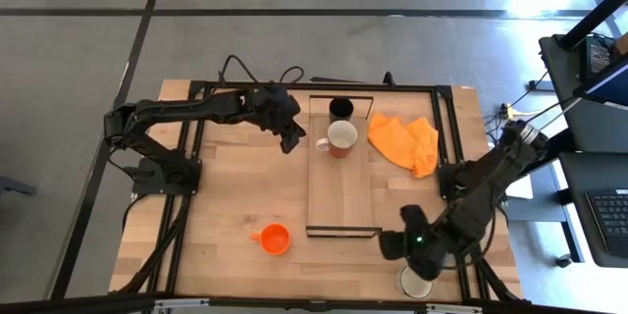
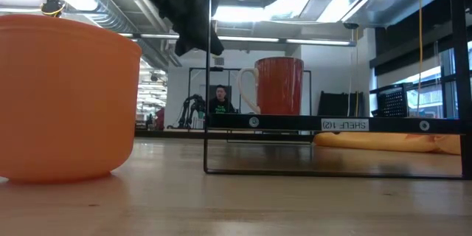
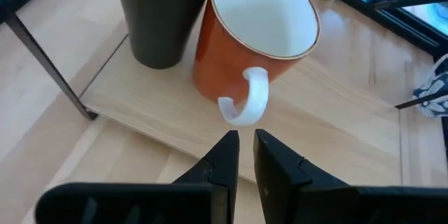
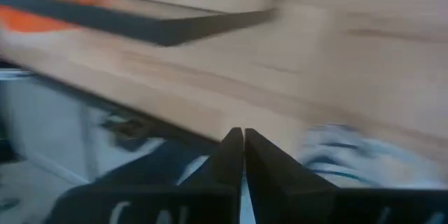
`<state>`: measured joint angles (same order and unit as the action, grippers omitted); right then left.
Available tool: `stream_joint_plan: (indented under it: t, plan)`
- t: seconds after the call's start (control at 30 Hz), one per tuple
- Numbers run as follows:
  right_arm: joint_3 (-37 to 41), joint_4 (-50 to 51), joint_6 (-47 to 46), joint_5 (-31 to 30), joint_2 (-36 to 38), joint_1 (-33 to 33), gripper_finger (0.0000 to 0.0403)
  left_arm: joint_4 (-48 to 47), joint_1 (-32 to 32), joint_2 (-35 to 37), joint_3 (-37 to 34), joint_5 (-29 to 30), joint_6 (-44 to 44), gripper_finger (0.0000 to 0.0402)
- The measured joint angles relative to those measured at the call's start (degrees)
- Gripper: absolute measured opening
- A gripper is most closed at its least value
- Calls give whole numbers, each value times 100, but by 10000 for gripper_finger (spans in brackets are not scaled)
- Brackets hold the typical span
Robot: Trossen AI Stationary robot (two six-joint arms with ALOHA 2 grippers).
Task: Stack small to large cups/mugs on shelf
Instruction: Put the blue pattern mug align with the red pattern cup on the shelf
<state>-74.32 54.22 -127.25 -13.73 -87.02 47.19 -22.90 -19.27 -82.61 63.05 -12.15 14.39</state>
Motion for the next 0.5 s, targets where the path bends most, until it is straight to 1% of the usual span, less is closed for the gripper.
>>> stream_joint_plan:
  t: [0.1,0.2,0.23,0.33,0.5]
  plan:
    - [0,-423,42,-134,-130,-14,18,0,-72,-2,0,-257,-4,39]
    - [0,-531,-1,-160,-162,2,18,0,-107,-2,0,-352,-72,39]
    - [0,-542,2,-255,-160,3,18,0,-109,-2,0,-370,-123,39]
    - [0,-555,109,-1064,-79,-5,18,7,-109,-4,0,-401,-151,39]
    - [0,-540,614,-2815,190,-3,18,28,-98,-4,0,-640,-146,39]
